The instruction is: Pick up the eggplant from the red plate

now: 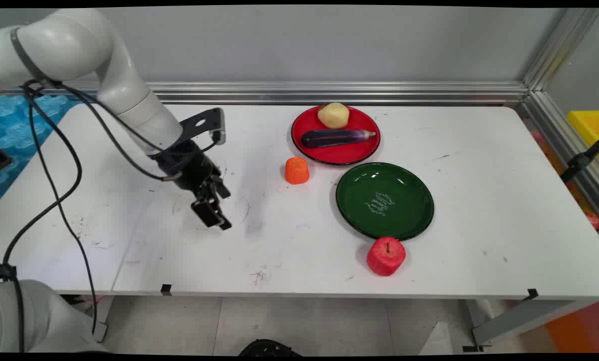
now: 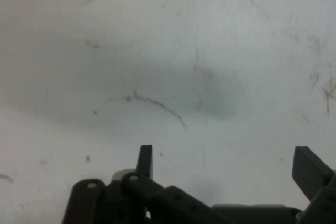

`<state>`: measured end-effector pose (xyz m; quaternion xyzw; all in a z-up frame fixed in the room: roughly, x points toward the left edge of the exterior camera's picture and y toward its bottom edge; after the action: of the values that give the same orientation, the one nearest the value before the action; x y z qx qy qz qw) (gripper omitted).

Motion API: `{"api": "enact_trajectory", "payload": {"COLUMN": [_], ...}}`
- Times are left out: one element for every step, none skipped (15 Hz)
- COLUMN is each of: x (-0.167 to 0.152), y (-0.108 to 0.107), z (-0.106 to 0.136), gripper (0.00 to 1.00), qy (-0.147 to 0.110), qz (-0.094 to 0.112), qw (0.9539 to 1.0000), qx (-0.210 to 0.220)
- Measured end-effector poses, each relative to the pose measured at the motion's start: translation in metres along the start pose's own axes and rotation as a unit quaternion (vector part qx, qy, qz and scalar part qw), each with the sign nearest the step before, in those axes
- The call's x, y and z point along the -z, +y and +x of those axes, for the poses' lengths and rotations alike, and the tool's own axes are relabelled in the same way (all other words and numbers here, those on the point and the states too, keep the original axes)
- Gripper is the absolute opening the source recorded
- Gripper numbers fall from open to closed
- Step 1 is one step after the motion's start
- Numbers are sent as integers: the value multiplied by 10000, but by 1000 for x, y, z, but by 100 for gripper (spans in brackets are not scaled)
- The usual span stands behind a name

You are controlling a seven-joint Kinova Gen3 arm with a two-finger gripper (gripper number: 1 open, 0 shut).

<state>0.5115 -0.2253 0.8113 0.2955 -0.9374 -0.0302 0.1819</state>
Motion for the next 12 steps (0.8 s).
{"api": "enact_trajectory", "payload": {"x": [-1,-2,-3,-4,-6,-7,-8,-10,-12,-14,-17,-19], "y": [-3,-7,-9,-14,-20,-24,-29,-35,-39,-43,-49,-55], "z": [6,12,17,25,36,45,54,65,72,80,89,97], "gripper": [100,100,100,100,100,100,100,100,100,100,100,100], "qy": [47,98,135,197,287,357,435,529,596,665,751,828], "qz": [15,36,51,81,126,163,208,262,306,355,417,477], "qw": [10000,9999,9999,9997,9993,9990,9985,9978,9972,9964,9954,9944], "qx": [-26,-59,-82,-124,-179,-219,-264,-314,-347,-379,-424,-462]}}
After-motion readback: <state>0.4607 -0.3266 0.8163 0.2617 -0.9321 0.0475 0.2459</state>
